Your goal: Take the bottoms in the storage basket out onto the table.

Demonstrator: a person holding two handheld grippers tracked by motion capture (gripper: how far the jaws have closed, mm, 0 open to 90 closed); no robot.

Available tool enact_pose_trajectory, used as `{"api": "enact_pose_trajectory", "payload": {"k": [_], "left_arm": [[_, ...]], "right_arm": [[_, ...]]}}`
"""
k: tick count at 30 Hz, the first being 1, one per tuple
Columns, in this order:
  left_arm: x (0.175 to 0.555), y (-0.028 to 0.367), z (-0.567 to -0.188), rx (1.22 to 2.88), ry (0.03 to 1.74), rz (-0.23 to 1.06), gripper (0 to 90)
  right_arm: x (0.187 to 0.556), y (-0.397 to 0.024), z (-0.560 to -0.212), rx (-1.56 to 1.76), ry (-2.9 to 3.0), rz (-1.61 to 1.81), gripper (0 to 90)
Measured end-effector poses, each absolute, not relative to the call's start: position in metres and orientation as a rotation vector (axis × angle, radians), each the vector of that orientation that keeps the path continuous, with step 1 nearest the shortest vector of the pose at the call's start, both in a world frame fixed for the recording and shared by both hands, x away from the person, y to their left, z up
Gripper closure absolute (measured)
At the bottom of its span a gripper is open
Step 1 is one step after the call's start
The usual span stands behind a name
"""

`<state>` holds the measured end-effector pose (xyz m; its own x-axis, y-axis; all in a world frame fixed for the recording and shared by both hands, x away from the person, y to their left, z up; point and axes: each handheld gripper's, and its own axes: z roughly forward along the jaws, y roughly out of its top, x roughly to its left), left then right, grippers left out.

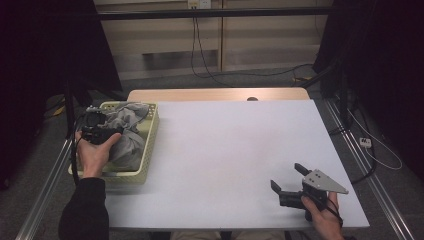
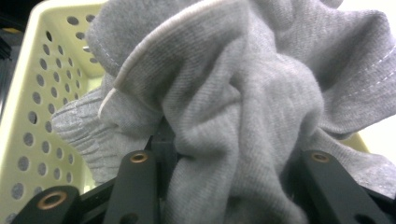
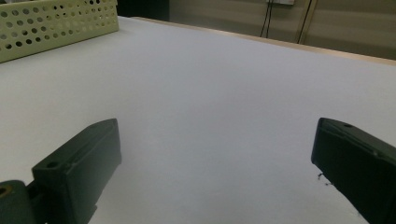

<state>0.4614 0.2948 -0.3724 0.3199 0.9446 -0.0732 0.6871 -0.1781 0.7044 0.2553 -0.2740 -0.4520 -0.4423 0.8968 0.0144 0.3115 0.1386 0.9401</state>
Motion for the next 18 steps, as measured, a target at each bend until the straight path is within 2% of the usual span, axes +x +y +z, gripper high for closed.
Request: {"api": "enact_pose_trajectory", "payload": {"k": [11,18], "left_arm": [[0.452,0.306,-0.373,1.802,1.414,0.502,56.2],[0.448,0.307,-0.368,1.733,1.373,0.546,55.7]], "right_arm": [[0.254,-0.273,-0.452,1.151,1.845,1.309,1.8],[0.254,-0.273,-0.452,1.15,1.848,1.309,1.8]]}}
